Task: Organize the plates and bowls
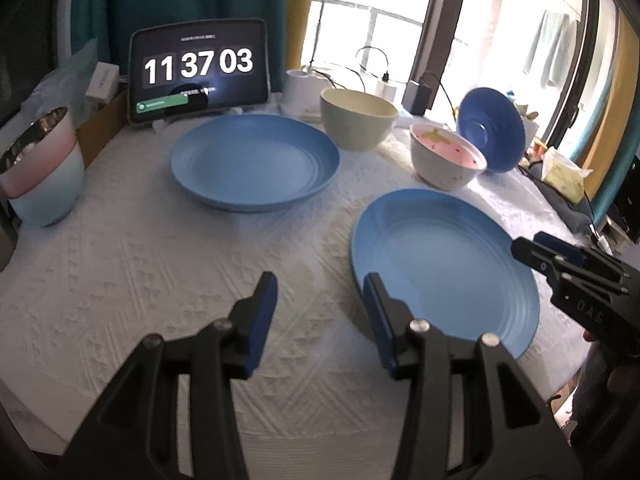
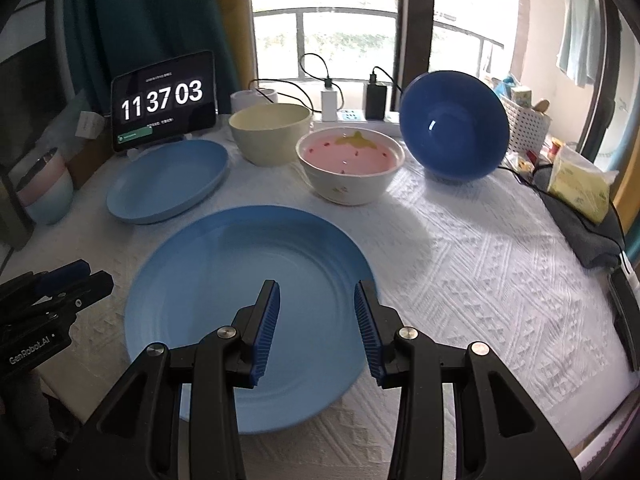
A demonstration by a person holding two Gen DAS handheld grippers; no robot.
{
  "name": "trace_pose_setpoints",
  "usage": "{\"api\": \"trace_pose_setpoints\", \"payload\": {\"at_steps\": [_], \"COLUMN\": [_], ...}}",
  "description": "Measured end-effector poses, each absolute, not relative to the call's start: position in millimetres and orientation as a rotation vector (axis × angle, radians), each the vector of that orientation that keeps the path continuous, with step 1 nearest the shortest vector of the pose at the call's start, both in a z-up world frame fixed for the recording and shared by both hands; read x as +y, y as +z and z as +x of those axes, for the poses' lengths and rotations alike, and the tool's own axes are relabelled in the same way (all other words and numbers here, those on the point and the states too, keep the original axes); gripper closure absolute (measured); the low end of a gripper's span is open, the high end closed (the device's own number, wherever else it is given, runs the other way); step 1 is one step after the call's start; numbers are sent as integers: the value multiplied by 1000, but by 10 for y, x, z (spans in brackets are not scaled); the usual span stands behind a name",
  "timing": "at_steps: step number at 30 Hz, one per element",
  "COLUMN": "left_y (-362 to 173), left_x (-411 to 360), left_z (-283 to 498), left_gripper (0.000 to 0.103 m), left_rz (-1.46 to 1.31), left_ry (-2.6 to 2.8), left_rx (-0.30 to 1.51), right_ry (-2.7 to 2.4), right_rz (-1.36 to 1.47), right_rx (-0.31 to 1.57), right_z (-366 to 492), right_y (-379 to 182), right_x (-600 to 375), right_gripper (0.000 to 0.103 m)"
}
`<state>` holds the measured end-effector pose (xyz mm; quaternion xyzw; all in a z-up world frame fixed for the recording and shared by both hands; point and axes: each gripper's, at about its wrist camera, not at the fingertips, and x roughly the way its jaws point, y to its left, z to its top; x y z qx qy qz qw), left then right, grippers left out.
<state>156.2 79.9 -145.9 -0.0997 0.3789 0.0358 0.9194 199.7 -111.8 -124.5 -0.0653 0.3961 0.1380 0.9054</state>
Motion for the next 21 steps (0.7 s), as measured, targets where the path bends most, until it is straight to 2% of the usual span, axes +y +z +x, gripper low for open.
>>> {"api": "trace_pose_setpoints", "payload": {"at_steps": [21], "left_y": [-1408], "left_x": [1328], "left_z": [1641], "left_gripper": [56], "left_rz": [-245], "left_ry": [193], "left_rx": [744], "right_ry": [376], "right_rz": [-158], "right_rx": [799], "right_z": [2252], "right_y": [-1164], "right_x": [-676], "right_gripper": [61]}}
